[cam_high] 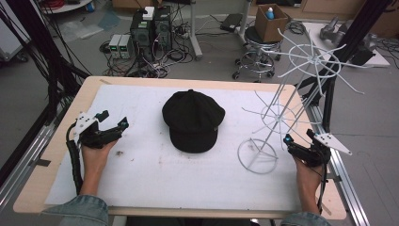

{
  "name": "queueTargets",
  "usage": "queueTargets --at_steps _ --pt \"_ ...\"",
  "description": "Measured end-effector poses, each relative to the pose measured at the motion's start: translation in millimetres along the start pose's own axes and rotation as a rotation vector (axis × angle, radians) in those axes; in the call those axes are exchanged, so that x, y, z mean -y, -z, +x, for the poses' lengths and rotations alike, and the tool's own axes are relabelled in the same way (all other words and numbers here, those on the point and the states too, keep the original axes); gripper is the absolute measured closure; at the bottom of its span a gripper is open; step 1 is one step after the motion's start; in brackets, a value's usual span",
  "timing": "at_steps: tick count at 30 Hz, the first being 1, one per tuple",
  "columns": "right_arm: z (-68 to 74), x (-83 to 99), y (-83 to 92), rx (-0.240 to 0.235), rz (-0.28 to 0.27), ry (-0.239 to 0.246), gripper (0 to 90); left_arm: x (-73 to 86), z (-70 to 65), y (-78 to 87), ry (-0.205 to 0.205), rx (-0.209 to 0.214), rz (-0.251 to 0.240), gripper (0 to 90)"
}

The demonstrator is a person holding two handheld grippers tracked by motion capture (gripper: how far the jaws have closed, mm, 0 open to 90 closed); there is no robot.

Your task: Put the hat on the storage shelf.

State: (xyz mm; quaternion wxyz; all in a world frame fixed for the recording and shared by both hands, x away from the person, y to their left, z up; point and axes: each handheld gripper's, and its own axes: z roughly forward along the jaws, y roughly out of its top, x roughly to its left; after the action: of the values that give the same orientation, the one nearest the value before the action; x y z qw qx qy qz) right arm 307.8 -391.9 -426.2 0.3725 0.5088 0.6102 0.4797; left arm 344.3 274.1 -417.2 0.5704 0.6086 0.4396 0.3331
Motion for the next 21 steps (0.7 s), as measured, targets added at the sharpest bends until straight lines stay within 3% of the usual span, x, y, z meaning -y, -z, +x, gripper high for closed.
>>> queueTargets --at_steps 15,21 --pt "1.3 0.2 2.8 0.004 0.020 0.001 11.7 -2.9 -6.4 -7.1 0.005 0.035 0.015 16.6" --pt "2.5 -0.2 4.4 0.004 0.017 0.007 11.7 -4.0 -21.2 -16.8 -0.024 0.084 0.043 16.6"
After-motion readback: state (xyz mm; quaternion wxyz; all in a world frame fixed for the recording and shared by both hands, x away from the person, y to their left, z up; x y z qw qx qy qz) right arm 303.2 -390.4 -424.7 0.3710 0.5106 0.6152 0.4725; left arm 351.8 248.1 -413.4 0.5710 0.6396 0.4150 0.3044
